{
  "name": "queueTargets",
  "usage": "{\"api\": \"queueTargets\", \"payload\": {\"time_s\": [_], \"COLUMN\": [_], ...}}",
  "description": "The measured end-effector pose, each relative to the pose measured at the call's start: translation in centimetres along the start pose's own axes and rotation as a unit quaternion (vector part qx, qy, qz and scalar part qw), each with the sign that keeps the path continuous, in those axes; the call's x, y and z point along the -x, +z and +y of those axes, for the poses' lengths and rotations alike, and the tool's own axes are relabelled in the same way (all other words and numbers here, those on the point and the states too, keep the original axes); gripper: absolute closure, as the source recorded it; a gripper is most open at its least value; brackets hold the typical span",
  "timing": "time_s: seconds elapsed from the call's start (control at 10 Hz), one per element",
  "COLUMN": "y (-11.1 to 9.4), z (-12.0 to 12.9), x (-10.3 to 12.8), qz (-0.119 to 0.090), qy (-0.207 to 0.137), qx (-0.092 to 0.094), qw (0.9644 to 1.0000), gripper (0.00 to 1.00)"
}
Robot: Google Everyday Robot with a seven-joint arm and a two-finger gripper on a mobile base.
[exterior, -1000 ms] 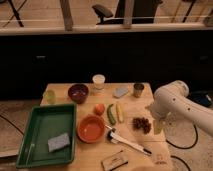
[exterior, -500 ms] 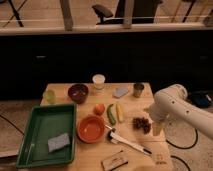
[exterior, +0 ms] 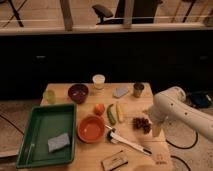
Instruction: Place grapes in red bowl
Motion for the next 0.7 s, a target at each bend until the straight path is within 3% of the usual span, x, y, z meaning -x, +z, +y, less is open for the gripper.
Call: {"api": "queueTargets", "payload": {"time_s": [0.7], "y": [1.8], "z": [0.0], "x": [-0.2], "qz": [-0.007], "qy": [-0.015], "qx": [0.014], "qw": [0.9998], "gripper": [0.20]}}
